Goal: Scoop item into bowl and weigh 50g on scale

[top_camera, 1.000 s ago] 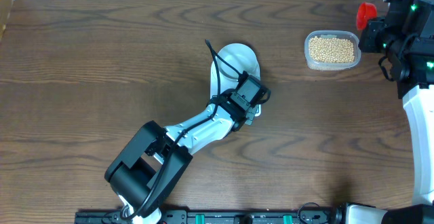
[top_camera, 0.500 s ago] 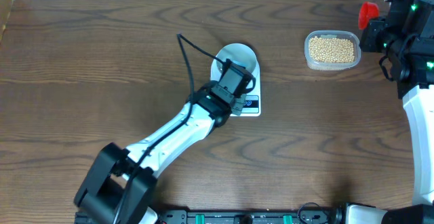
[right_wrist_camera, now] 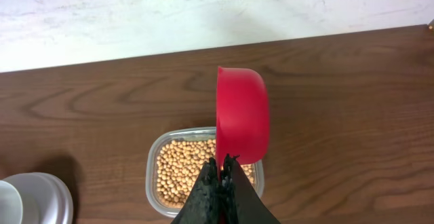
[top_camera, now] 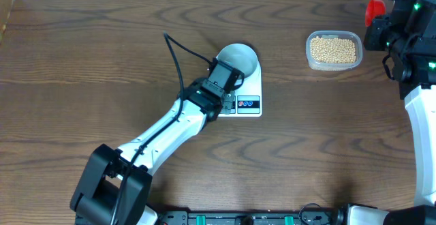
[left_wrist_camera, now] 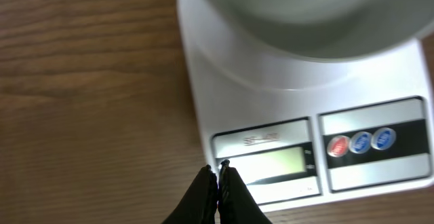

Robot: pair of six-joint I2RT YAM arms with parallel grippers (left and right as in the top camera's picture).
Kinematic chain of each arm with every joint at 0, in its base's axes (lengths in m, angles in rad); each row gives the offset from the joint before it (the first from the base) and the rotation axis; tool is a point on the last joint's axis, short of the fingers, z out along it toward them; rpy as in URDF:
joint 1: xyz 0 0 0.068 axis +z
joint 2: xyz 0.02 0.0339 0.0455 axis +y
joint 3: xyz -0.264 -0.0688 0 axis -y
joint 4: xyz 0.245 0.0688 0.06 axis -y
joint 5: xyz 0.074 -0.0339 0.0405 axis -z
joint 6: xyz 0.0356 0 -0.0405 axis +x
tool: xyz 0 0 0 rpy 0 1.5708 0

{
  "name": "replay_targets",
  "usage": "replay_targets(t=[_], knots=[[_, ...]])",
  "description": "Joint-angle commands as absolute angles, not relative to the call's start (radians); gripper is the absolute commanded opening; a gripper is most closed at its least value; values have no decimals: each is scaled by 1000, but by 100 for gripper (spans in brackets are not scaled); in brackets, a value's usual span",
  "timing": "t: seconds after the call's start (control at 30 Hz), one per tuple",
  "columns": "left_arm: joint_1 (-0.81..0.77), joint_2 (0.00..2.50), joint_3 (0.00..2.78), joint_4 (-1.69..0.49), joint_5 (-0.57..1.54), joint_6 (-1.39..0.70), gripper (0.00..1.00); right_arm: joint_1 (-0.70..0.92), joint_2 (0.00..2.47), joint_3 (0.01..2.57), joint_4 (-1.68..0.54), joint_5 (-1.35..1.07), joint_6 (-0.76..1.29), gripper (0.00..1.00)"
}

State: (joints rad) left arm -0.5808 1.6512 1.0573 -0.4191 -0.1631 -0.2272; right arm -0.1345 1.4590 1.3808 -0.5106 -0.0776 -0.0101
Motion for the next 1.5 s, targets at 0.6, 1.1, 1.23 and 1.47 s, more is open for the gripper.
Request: replay_targets(t=[0.6,1.1,1.23,1.47], knots=[[-228,1636,1060,-415,-390,-183,7,-194,1459,1399,-403,-17,-61,1],[-150,1636,1060,-361,-286,-132,7,-256,1459,1399,-394,-18,41,1],[-181,1637,1060,-319,-149,-189,7,-255,1459,1399,-397,-26,74,1],[-378,1638,1058,-315,-153,-259,7,-255,1459,1399,-409,-46,74,1]])
